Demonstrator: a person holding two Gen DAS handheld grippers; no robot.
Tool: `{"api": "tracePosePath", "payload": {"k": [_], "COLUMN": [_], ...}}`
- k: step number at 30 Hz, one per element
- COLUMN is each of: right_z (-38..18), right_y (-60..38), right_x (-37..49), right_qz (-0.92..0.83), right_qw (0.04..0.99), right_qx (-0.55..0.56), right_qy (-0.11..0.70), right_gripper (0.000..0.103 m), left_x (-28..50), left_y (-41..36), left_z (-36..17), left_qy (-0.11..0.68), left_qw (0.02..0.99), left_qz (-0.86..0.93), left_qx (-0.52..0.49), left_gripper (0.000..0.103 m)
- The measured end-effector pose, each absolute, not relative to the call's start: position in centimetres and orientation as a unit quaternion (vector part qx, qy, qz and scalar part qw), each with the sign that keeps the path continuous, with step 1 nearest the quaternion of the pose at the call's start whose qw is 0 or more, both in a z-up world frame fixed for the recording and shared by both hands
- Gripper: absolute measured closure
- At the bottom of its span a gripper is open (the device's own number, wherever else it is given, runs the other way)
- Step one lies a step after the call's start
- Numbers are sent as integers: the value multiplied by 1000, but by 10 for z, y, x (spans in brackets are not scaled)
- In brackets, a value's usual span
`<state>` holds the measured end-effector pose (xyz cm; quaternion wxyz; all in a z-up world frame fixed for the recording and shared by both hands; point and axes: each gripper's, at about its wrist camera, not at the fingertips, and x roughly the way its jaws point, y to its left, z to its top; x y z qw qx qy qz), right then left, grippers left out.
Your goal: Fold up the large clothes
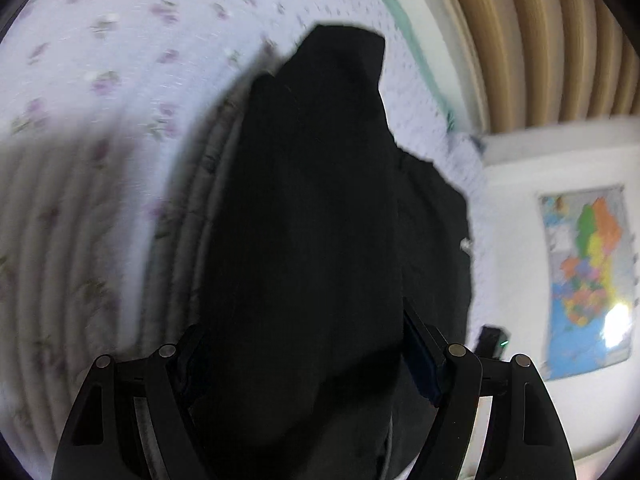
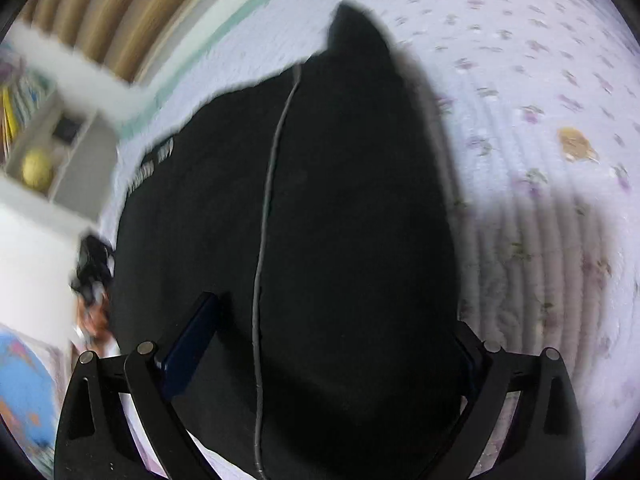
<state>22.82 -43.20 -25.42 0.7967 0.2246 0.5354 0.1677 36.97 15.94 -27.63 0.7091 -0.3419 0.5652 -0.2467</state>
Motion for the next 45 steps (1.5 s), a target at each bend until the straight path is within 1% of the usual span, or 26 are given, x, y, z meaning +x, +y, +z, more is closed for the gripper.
{"api": "tracePosePath", "payload": {"k": [2, 7, 9, 10, 11, 12, 13, 14, 15, 17, 19, 23, 26, 30, 34, 35, 37, 40, 41, 42, 44, 45], "right_z": [-255, -268, -266, -261, -256, -251, -241, -231, -221, -200, -178, -133, -115, -104, -113, -118, -130, -163, -168, -181, -201, -209], "right_y": [-423, -422, -415, -412, -408, -405, -401, -397, -393, -386, -379, -359, -352, -362, -360, -359, -365, -369, -371, -378, -394, -401], "right_x": [234, 257, 258, 254, 249, 245, 237, 229, 223, 207, 187, 144, 124, 108, 104, 101, 100, 96, 95, 95, 100, 100], "right_qz": [163, 182, 182, 180, 182, 182, 180, 180, 182, 198, 221, 236, 243, 244, 228, 222, 211, 189, 180, 157, 134, 127], "right_qw": [805, 788, 788, 795, 804, 812, 824, 834, 840, 852, 859, 871, 878, 876, 873, 869, 859, 840, 839, 836, 827, 822], "right_qx": [204, 274, 272, 261, 249, 238, 217, 204, 198, 193, 188, 167, 159, 158, 144, 147, 155, 160, 157, 154, 175, 190], "right_qy": [532, 521, 521, 516, 508, 501, 491, 480, 471, 445, 421, 398, 382, 384, 407, 418, 439, 482, 490, 502, 517, 521], "right_gripper": [1, 0, 10, 14, 26, 37, 41, 47, 51, 53, 54, 55, 55, 55, 55, 55, 55, 55, 55, 54, 50, 46], "left_x": [374, 381, 378, 375, 370, 364, 358, 350, 341, 320, 300, 249, 211, 170, 150, 157, 149, 139, 136, 137, 139, 140], "left_y": [148, 138, 127, 119, 112, 108, 105, 102, 99, 92, 84, 77, 90, 98, 108, 108, 119, 135, 145, 154, 163, 168], "left_z": [-278, -279, -270, -264, -254, -243, -233, -220, -207, -179, -153, -103, -80, -69, -86, -96, -119, -158, -173, -185, -204, -218], "left_qy": [578, 595, 587, 584, 577, 567, 556, 540, 524, 490, 467, 433, 416, 413, 440, 450, 473, 499, 503, 503, 499, 504], "left_qw": [711, 702, 723, 735, 751, 763, 773, 783, 791, 804, 814, 833, 833, 831, 822, 816, 800, 784, 785, 790, 805, 804], "left_qz": [-234, -205, -196, -194, -194, -194, -196, -202, -212, -237, -256, -274, -291, -299, -291, -287, -279, -260, -242, -229, -218, -214], "left_qx": [-326, -333, -307, -283, -256, -242, -235, -233, -235, -237, -230, -206, -219, -220, -214, -220, -243, -264, -269, -265, -235, -232], "left_gripper": [22, 21, 31, 41, 53, 57, 63, 65, 66, 67, 68, 68, 68, 68, 68, 68, 68, 68, 67, 65, 49, 45]}}
